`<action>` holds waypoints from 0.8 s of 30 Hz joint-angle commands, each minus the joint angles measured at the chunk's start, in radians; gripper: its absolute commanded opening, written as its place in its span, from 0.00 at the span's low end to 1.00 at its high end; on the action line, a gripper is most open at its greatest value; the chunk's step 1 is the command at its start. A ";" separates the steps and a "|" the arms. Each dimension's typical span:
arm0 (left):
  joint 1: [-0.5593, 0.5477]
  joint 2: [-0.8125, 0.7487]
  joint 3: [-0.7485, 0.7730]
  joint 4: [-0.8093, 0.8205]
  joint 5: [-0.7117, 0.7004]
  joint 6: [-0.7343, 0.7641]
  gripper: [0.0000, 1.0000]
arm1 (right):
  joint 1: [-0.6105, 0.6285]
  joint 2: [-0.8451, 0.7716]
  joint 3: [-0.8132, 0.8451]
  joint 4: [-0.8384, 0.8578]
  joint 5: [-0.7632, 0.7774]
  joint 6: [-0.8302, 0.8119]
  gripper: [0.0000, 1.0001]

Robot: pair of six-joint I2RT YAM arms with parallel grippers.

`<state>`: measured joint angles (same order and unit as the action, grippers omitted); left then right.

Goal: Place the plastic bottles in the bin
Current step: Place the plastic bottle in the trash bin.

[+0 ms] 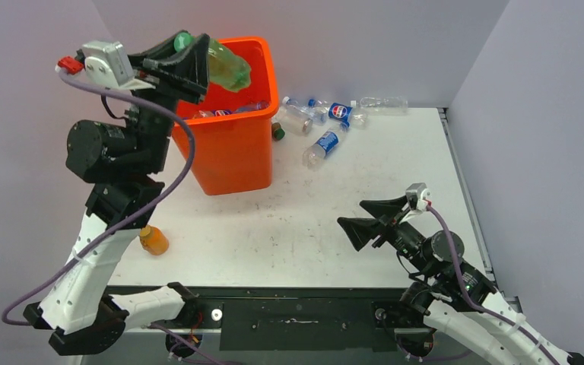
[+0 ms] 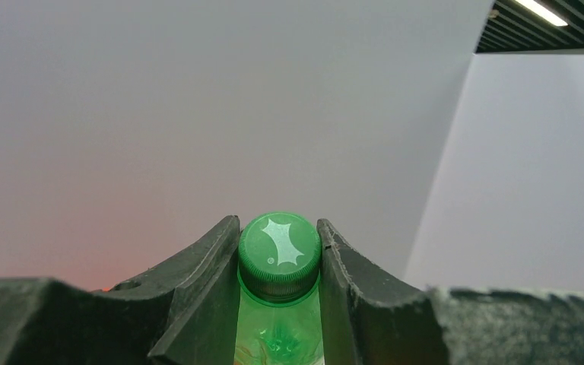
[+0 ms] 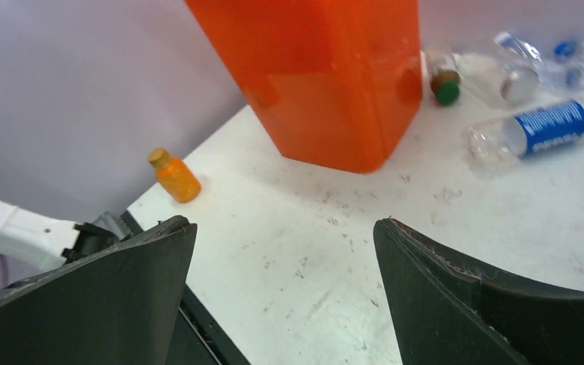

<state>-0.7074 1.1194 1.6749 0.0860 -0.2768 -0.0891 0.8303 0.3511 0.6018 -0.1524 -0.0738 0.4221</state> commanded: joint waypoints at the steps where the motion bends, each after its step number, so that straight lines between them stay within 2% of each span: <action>1: 0.125 0.135 0.105 -0.032 0.051 -0.002 0.00 | -0.002 -0.002 -0.042 -0.013 0.217 0.094 0.90; 8: 0.239 0.308 0.164 -0.015 0.047 -0.038 0.00 | -0.001 -0.084 -0.098 -0.070 0.443 0.185 0.90; 12: 0.284 0.370 0.180 -0.028 0.023 -0.042 0.00 | -0.001 -0.072 -0.091 -0.135 0.530 0.179 0.90; 13: 0.293 0.382 0.178 -0.029 0.021 -0.042 0.05 | 0.001 -0.067 -0.090 -0.146 0.551 0.186 0.90; 14: 0.299 0.392 0.176 -0.031 0.017 -0.037 0.19 | 0.000 -0.060 -0.089 -0.156 0.579 0.199 0.90; 16: 0.302 0.396 0.165 -0.005 -0.008 -0.019 0.58 | 0.001 -0.051 -0.090 -0.167 0.626 0.221 0.90; 19: 0.300 0.364 0.146 0.063 0.000 -0.009 0.98 | 0.000 -0.053 -0.096 -0.170 0.648 0.224 0.90; 24: 0.223 0.233 0.109 0.119 0.013 -0.019 0.96 | 0.000 -0.037 -0.104 -0.161 0.630 0.215 0.90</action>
<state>-0.4183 1.5093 1.7950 0.0639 -0.2726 -0.1135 0.8303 0.2920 0.5030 -0.3229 0.5236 0.6308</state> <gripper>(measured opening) 0.961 0.897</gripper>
